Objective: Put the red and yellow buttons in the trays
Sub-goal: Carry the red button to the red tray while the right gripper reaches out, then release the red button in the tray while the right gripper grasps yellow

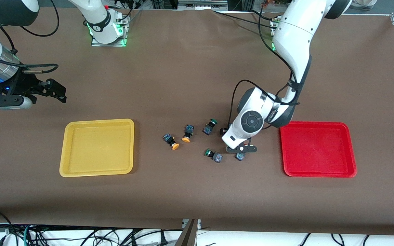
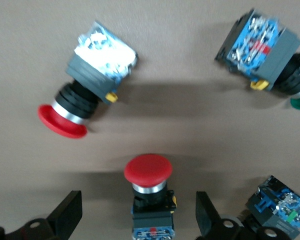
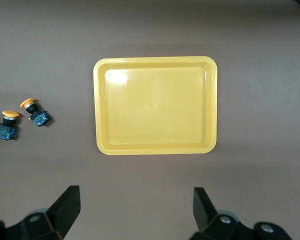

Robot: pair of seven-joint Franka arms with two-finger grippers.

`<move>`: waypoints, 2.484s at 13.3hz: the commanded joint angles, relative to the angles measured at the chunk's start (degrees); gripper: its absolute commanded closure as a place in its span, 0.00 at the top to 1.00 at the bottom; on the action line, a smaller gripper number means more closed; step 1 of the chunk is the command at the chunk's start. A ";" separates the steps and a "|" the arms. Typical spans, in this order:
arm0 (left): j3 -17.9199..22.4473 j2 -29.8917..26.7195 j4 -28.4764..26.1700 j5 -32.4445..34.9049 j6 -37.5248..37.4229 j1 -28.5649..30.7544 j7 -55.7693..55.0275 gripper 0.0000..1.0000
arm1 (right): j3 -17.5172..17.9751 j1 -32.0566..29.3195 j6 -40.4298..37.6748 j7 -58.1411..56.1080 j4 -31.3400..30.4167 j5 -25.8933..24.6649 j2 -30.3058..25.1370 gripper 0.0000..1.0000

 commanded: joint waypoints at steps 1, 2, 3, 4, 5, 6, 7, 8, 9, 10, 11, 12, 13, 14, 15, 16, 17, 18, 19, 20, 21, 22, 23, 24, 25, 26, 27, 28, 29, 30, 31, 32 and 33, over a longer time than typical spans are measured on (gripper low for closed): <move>0.75 -0.85 -2.76 -1.17 2.44 -0.95 -1.02 1.00 | -0.01 0.21 -0.11 0.07 0.90 -0.26 0.01 1.00; 0.75 -0.85 -3.29 -1.17 3.23 -1.47 -1.20 0.95 | -0.01 0.21 -0.11 -0.02 1.08 -0.26 0.01 1.00; 0.83 -0.85 -3.91 -1.17 3.93 -1.65 -1.46 0.71 | -0.01 0.30 -0.20 -0.02 1.17 -0.26 0.01 1.00; 0.75 -0.85 -4.09 -1.17 4.11 -1.65 -1.64 0.54 | -0.01 0.21 -0.11 -0.02 1.25 -0.26 0.01 1.00; 0.75 -0.85 -4.09 -1.08 4.12 -1.65 -1.90 0.36 | -0.01 0.21 -0.20 -0.02 1.26 -0.17 0.01 1.00; 0.83 -0.94 -4.00 -1.08 4.12 -1.65 -1.90 0.25 | -0.01 0.21 -0.11 -0.02 1.26 -0.35 0.01 1.00; 0.83 -1.02 -4.00 -1.08 4.03 -2.00 -1.90 0.10 | -0.01 0.21 -0.11 -0.02 1.34 -0.35 0.01 1.00; 0.83 -1.29 -4.00 -1.08 3.77 -2.00 -1.90 0.00 | -0.01 0.21 -0.11 -0.02 1.34 -0.26 0.01 1.00; 0.83 -1.81 -3.91 -1.08 3.33 -1.74 -1.90 0.00 | -0.01 0.21 -0.11 -0.02 1.34 -0.26 0.01 1.00; 0.83 -2.95 -3.91 -1.08 2.80 -1.13 -1.55 0.00 | -0.01 0.21 -0.11 -0.02 1.34 -0.17 0.01 1.00; 1.09 -4.44 -3.74 -1.08 1.06 0.01 -0.68 0.00 | -0.01 0.21 -0.11 -0.02 1.43 0.09 0.01 1.00; 1.10 -6.19 -3.74 -0.64 -1.14 2.19 1.07 0.00 | 0.17 0.64 1.11 -0.02 1.52 0.09 0.01 1.00; 1.10 -7.86 -3.74 -0.46 -2.98 4.30 5.52 0.00 | 0.08 1.26 2.34 0.07 1.52 0.09 0.01 1.00; 1.10 -9.27 -3.74 -0.46 -4.92 7.72 11.22 0.00 | -0.01 1.00 3.13 -0.19 1.08 0.53 0.36 1.00; 1.10 -10.07 -3.74 -0.46 -6.07 11.75 16.41 0.00 | -0.01 1.17 2.62 -1.06 1.78 1.32 3.41 1.00; 1.18 -10.17 -3.65 -0.38 -7.12 15.01 21.08 0.00 | 0.17 1.78 3.22 -0.38 1.35 2.80 3.96 1.00; 1.45 -10.17 -3.82 0.50 -7.48 17.57 24.78 0.00 | 0.34 4.05 3.32 -0.28 1.60 1.95 5.79 1.00; 1.54 -10.08 -3.91 1.81 -7.57 21.34 28.82 0.00 | 0.26 5.82 3.49 -0.54 1.78 0.29 9.81 1.00; 1.54 -9.99 -4.00 2.00 -7.57 24.42 33.65 0.00 | 0.34 6.62 3.93 -0.20 1.87 -0.78 15.16 1.00; 1.54 -9.90 -4.43 2.00 -7.57 27.32 37.52 0.00 | 0.34 7.58 5.06 -1.15 2.04 -0.18 18.96 1.00; 1.54 -9.55 -5.22 2.09 -7.49 30.92 40.78 0.00 | 0.95 8.03 7.95 -2.55 2.05 0.52 20.82 1.00; 1.54 -9.38 -5.40 2.17 -7.49 33.56 43.68 0.00 | 2.35 9.86 11.02 -3.00 2.05 1.40 22.75 1.00; 1.54 -9.38 -5.58 2.87 -7.49 35.85 46.32 0.00 | 2.80 11.36 13.92 -3.09 2.13 1.50 24.86 1.00; 1.54 -9.20 -6.19 3.23 -7.31 37.36 47.48 0.00 | 2.89 13.20 18.82 -3.18 2.22 2.02 27.32 1.00; 1.54 -8.59 -6.81 3.40 -6.53 37.72 47.67 0.00 | 2.89 15.13 23.40 -2.66 2.22 3.07 29.52 1.00; 1.54 -7.89 -6.81 5.67 -5.21 37.90 48.80 0.00 | 2.89 16.98 26.23 -2.13 2.22 4.39 31.02 1.00; 1.54 -7.45 -6.90 7.52 -4.16 37.98 49.59 0.00 | 2.89 18.39 28.43 -2.04 2.22 4.92 32.69 1.00; 1.54 -6.83 -6.99 7.62 -4.15 38.59 50.30 0.00 | 2.89 19.18 31.06 -2.04 2.14 5.01 33.92 1.00; 1.54 -6.30 -7.07 7.71 -4.06 39.38 50.39 0.00 | 2.89 20.32 33.61 -2.13 2.13 4.93 35.24 1.00; 1.54 -6.04 -7.08 7.71 -4.06 39.57 50.48 0.00 | 2.89 21.12 35.55 -2.47 2.13 4.14 36.38 1.00; 1.54 -5.60 -7.08 7.71 -4.06 39.57 50.48 0.00 | 2.72 21.91 37.31 -3.17 2.22 3.70 37.27 1.00; 1.54 -5.42 -7.16 7.71 -4.06 39.57 50.48 0.00 | 2.63 22.00 38.72 -3.18 2.22 2.74 38.06 1.00; 1.54 -4.90 -7.16 7.71 -3.71 39.74 50.48 0.00 | 2.63 22.01 39.78 -3.18 2.22 1.95 38.76 1.00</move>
